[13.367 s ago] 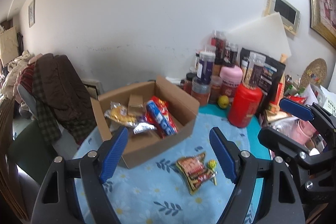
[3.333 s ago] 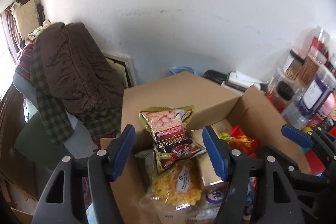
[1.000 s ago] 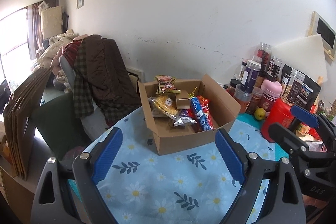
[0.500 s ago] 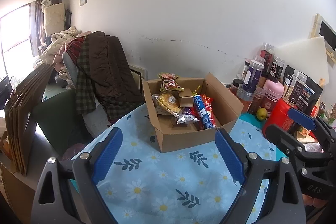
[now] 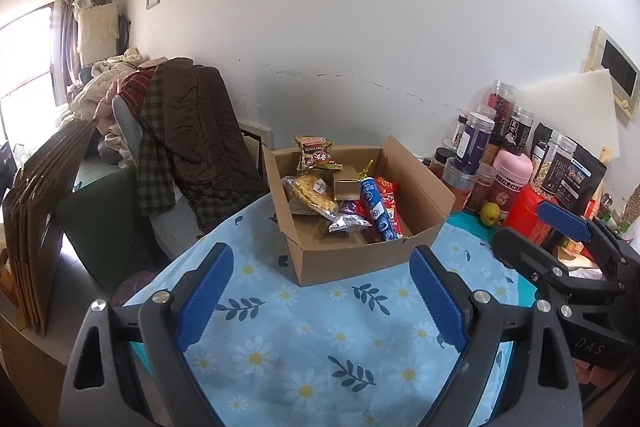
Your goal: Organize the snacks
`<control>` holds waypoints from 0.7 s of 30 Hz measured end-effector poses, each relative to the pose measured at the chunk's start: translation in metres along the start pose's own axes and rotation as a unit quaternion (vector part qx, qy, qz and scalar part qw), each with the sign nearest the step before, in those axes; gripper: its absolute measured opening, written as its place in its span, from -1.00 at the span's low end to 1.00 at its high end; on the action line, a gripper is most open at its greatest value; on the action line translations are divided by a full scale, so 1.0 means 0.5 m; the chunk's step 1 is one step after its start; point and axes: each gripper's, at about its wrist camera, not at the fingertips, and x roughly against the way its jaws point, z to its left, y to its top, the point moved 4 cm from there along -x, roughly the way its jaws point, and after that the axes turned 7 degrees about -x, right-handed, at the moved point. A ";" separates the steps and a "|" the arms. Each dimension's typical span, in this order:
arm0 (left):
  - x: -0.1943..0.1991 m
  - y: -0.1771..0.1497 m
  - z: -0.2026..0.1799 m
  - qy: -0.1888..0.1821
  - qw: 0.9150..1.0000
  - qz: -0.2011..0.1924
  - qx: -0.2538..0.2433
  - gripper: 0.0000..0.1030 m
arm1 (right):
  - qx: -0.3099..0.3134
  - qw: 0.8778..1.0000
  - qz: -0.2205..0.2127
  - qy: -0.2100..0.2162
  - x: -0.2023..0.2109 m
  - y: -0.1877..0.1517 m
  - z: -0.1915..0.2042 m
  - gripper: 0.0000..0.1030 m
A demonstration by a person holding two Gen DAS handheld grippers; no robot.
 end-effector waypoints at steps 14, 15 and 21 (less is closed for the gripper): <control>-0.004 0.000 0.007 0.004 1.000 0.011 -0.002 0.77 | 0.003 1.000 0.001 -0.001 0.001 -0.001 0.005 0.67; -0.005 0.000 0.007 0.005 1.000 0.012 -0.003 0.77 | 0.002 1.000 0.001 -0.001 0.001 0.000 0.005 0.67; -0.008 -0.002 0.007 0.007 1.000 0.012 -0.003 0.77 | 0.001 1.000 0.004 -0.003 -0.002 -0.001 0.002 0.67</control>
